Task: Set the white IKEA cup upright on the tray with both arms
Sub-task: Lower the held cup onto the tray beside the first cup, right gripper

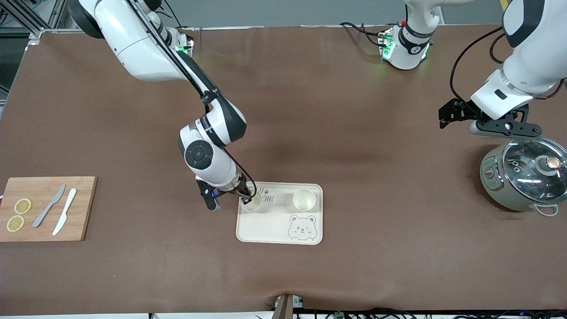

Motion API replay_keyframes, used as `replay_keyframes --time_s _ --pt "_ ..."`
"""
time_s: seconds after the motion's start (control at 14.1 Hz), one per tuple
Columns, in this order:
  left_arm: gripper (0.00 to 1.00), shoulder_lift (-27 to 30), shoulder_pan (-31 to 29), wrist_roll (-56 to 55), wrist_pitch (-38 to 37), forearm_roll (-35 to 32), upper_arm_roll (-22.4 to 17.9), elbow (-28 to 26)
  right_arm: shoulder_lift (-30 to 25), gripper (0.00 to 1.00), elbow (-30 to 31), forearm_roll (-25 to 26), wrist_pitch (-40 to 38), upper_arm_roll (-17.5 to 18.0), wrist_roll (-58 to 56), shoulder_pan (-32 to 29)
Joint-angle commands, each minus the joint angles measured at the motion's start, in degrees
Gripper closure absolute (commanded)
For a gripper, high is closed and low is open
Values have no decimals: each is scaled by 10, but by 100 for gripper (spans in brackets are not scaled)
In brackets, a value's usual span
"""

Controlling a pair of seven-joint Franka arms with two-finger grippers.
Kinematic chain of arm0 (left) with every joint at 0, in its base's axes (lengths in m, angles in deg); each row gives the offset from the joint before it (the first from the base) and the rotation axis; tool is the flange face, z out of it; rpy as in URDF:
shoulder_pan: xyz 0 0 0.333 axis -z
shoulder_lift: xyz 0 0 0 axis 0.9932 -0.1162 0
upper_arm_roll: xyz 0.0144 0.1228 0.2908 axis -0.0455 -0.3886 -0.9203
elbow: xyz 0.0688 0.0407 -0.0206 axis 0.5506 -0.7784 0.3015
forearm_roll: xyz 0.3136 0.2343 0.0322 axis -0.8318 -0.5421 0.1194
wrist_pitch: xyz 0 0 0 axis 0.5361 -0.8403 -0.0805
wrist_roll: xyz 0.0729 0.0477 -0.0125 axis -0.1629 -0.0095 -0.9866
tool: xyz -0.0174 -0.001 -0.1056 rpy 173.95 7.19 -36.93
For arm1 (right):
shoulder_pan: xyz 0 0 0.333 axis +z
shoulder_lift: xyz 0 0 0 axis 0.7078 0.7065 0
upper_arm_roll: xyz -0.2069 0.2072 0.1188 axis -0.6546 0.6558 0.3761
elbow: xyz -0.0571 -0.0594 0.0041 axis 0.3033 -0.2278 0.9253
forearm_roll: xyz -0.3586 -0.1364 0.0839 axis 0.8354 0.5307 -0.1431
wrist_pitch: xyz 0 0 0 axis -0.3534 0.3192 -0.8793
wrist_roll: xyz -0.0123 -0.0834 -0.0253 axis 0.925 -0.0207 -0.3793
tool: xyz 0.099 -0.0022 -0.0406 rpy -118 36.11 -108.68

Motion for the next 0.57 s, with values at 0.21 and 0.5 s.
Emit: replay_keyframes --time_s 0.21,0.5 --pt "0 -18 -3 19 -17 -13 0 25 15 91 -9 15 -2 1 16 6" --pt "0 -31 -10 18 -17 -13 0 37 15 78 -11 16 -6 1 13 8"
